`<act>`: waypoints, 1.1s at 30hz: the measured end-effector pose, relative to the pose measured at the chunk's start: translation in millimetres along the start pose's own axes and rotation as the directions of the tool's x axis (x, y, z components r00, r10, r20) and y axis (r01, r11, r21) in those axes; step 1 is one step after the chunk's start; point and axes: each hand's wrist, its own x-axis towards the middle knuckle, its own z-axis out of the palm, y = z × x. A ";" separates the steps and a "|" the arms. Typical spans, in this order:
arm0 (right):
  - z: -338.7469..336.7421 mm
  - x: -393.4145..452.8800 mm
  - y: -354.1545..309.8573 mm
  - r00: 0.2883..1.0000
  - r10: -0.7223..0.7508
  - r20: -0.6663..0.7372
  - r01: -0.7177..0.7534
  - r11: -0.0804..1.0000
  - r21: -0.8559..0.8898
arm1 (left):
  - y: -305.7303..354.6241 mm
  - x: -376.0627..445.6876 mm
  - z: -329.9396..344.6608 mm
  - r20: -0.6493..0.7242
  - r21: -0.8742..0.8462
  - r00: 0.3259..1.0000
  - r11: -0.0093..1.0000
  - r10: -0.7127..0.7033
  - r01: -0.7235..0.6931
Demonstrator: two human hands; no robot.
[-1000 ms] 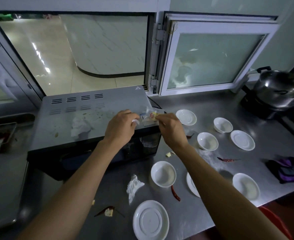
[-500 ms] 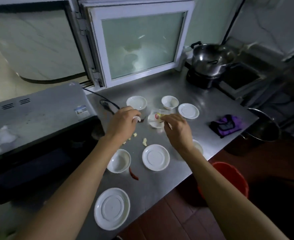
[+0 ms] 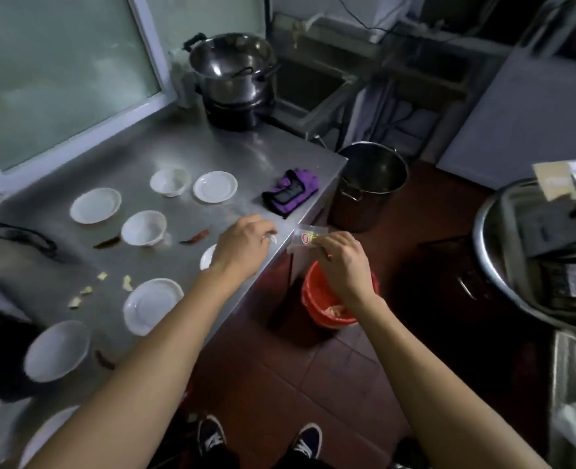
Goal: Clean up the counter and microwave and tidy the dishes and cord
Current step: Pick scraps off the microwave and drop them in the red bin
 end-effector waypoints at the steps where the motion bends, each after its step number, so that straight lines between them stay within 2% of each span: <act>1: -6.6 -4.4 12.8 1.000 0.022 -0.004 -0.022 1.000 -0.007 | 10.6 7.4 10.9 0.025 -0.007 1.000 1.000 0.012 -0.012; 9: -13.4 -14.6 104.4 0.979 0.202 0.015 -0.200 0.975 -0.094 | 49.8 71.1 96.7 0.180 -0.073 0.980 0.995 0.080 -0.068; 17: 29.6 11.6 189.6 0.918 0.384 0.096 -0.362 0.913 -0.189 | 31.1 155.7 199.1 0.307 -0.179 0.943 0.981 0.127 -0.074; 22: 54.4 14.9 225.3 0.865 0.475 0.163 -0.438 0.872 -0.219 | 24.2 181.7 256.3 0.434 -0.197 0.893 0.980 0.121 -0.036; 33: 146.4 -36.0 351.4 0.733 0.573 0.365 -0.530 0.819 -0.221 | -6.8 185.5 410.7 0.645 -0.043 0.761 0.992 -0.063 0.118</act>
